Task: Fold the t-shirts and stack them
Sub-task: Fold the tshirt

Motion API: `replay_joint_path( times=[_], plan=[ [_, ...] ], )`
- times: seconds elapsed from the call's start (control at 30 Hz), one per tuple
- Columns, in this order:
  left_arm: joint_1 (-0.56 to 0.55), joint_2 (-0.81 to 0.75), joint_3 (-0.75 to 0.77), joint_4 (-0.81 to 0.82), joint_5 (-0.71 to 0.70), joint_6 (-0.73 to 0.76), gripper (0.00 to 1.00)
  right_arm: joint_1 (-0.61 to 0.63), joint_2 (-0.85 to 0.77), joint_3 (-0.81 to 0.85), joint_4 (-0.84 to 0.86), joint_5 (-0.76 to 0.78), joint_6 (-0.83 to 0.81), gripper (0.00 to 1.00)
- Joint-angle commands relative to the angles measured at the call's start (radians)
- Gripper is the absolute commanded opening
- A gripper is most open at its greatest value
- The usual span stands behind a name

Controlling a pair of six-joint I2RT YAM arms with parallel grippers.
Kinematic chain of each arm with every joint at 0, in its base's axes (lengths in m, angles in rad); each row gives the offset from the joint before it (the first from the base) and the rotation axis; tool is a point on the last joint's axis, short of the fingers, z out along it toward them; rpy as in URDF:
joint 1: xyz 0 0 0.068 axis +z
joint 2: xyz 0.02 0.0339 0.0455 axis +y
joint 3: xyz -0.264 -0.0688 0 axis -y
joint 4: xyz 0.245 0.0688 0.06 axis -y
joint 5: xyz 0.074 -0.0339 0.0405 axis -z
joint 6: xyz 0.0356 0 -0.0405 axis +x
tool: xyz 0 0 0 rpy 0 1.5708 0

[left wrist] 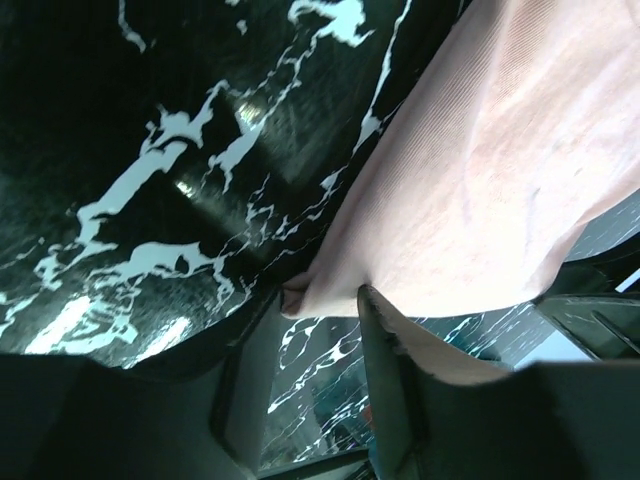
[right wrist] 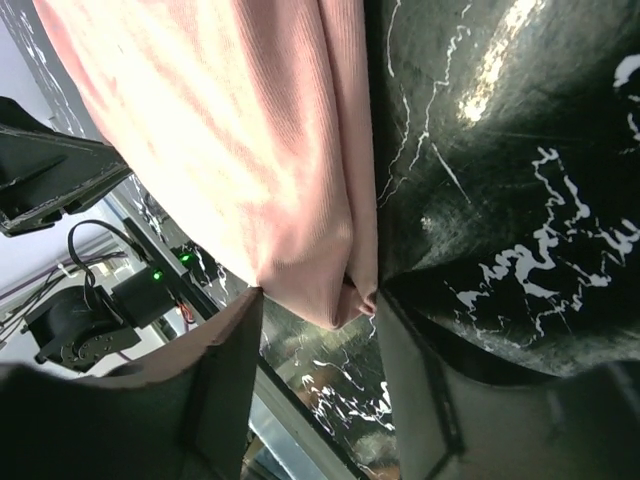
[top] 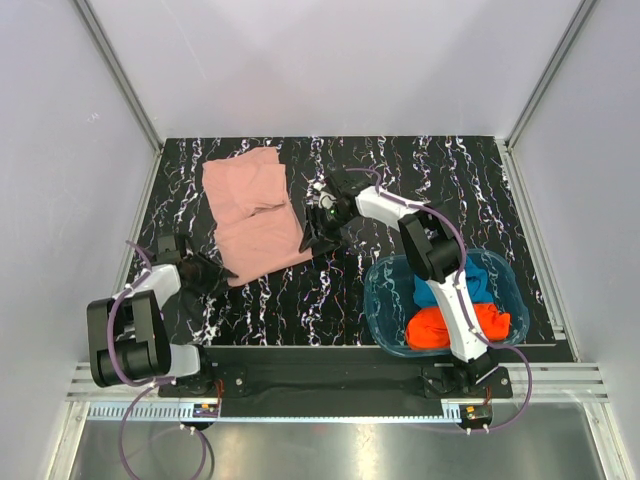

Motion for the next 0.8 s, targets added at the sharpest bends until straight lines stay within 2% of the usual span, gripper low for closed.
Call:
replay_joint_path(
  times=[0.0,0.07,0.13,0.23,0.27,0.37,0.43,0.6,0.73,0.77],
  plan=[
    [0.004,0.041,-0.014,0.021,-0.102,0.043,0.42,0.018,0.05,-0.025,0.024,0.076,-0.013,0.56],
    [0.004,0.044,-0.003,0.021,-0.104,0.05,0.37,0.018,0.059,-0.023,0.024,0.076,-0.013,0.52],
    [0.004,0.052,0.008,0.023,-0.099,0.061,0.33,0.018,0.066,-0.022,0.03,0.07,-0.005,0.44],
    [0.004,0.054,0.022,0.017,-0.093,0.087,0.23,0.024,0.073,-0.011,0.028,0.054,-0.005,0.31],
    [0.001,0.052,0.034,0.002,-0.088,0.096,0.15,0.026,0.073,-0.003,0.03,0.047,-0.007,0.27],
    [-0.019,0.026,0.066,-0.055,-0.117,0.132,0.07,0.03,0.06,0.007,0.03,0.022,-0.01,0.01],
    [-0.035,-0.001,0.075,-0.087,-0.136,0.144,0.0,0.032,0.044,0.004,0.027,0.013,-0.005,0.0],
    [-0.094,-0.181,0.071,-0.228,-0.208,0.13,0.0,0.043,-0.068,-0.086,0.001,0.018,-0.015,0.0],
    [-0.134,-0.329,0.042,-0.327,-0.222,0.11,0.0,0.053,-0.183,-0.262,0.021,0.007,-0.004,0.0],
    [-0.18,-0.363,0.039,-0.363,-0.235,0.106,0.0,0.058,-0.233,-0.294,0.031,0.007,-0.002,0.0]
  ],
)
